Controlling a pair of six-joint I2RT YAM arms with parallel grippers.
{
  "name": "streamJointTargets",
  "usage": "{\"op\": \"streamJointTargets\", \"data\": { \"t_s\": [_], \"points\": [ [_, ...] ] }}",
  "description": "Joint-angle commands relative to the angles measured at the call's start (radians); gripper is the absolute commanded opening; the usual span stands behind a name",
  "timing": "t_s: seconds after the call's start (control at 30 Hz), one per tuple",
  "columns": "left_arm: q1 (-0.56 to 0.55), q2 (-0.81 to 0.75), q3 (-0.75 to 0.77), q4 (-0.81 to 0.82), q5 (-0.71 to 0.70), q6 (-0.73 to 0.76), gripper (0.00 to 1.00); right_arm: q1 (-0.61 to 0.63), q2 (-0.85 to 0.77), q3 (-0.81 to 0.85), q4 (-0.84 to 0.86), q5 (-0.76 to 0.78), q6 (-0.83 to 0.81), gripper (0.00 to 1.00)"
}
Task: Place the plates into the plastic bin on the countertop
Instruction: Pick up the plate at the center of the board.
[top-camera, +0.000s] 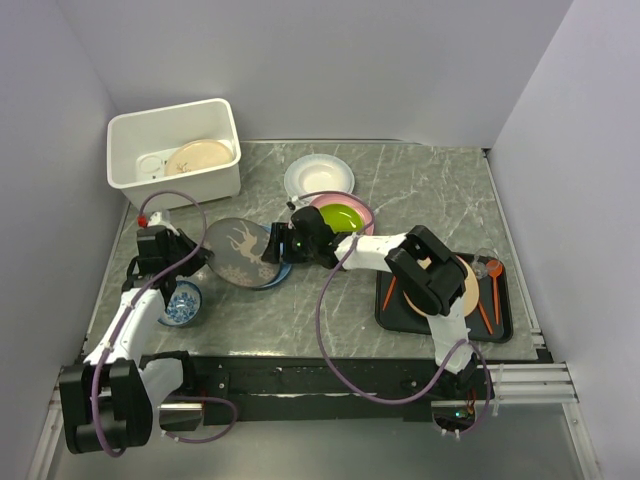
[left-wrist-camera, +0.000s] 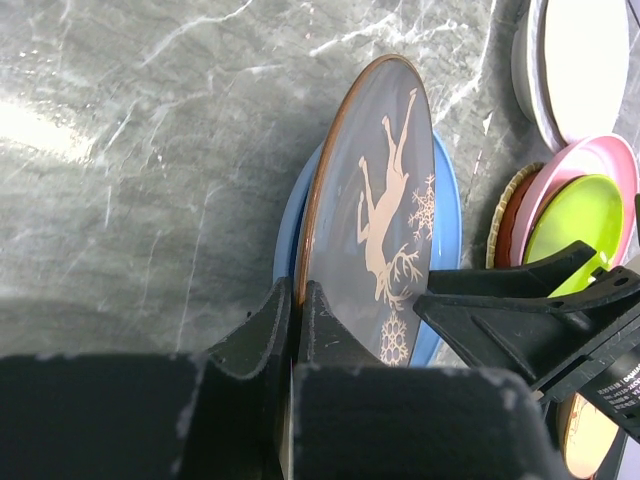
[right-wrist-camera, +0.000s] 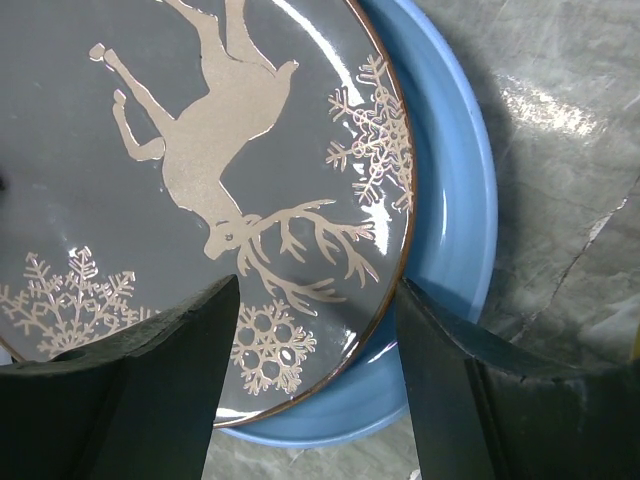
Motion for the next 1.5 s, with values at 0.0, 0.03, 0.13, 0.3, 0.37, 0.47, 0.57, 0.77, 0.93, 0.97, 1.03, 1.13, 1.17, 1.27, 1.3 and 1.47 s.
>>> {"op": "streamJointTargets", "data": {
  "t_s": [0.0,0.03,0.13,0.3,0.37,0.47,0.57,0.77,0.93,0.97,1.03,1.13,1.17,1.27,1.3,1.47],
  "points": [
    [-0.023,-0.036,0.039,-0.030,-0.005,-0.034,0.01,0.044,-0.028,-0.012,0.047,-0.088,0.024,0.70],
    [-0.023,-0.043,0.041,-0.038,-0.009,-0.036,0.01,0.046,-0.030,-0.012,0.047,-0.088,0.024,0.70],
    [-0.023,-0.053,0.044,-0.041,-0.015,-0.040,0.01,0.044,-0.039,-0.017,0.047,-0.086,0.022,0.71],
    [-0.023,-0.069,0.057,-0.054,-0.020,-0.044,0.01,0.044,-0.047,-0.020,0.055,-0.089,0.021,0.72],
    [-0.023,-0.069,0.062,-0.058,-0.023,-0.044,0.01,0.044,-0.047,-0.020,0.058,-0.093,0.022,0.73],
    [-0.023,-0.070,0.064,-0.059,-0.022,-0.045,0.01,0.046,-0.051,-0.023,0.063,-0.094,0.021,0.74],
    [-0.023,-0.075,0.068,-0.059,-0.018,-0.047,0.01,0.044,-0.068,-0.038,0.073,-0.082,0.019,0.76],
    [-0.023,-0.106,0.085,-0.051,-0.015,-0.047,0.01,0.044,-0.125,-0.072,0.107,-0.070,0.024,0.81],
    [-0.023,-0.119,0.103,-0.067,-0.028,-0.045,0.01,0.044,-0.147,-0.087,0.119,-0.062,0.025,0.82],
    [-0.023,-0.119,0.105,-0.071,-0.031,-0.045,0.01,0.044,-0.151,-0.089,0.121,-0.060,0.027,0.82],
    [-0.023,-0.125,0.107,-0.073,-0.034,-0.047,0.01,0.044,-0.159,-0.102,0.136,-0.059,0.031,0.82],
    [-0.023,-0.132,0.110,-0.076,-0.035,-0.050,0.01,0.042,-0.182,-0.130,0.164,-0.050,0.034,0.82],
    [-0.022,-0.132,0.113,-0.078,-0.037,-0.050,0.01,0.044,-0.197,-0.138,0.171,-0.048,0.036,0.82],
    [-0.022,-0.142,0.114,-0.065,-0.017,-0.053,0.01,0.042,-0.232,-0.159,0.168,-0.028,0.028,0.84],
    [-0.022,-0.150,0.111,-0.059,-0.011,-0.054,0.01,0.042,-0.243,-0.165,0.168,-0.021,0.024,0.84],
    [-0.020,-0.182,0.113,-0.038,0.020,-0.060,0.01,0.041,-0.323,-0.214,0.175,0.004,0.024,0.85]
  ]
}}
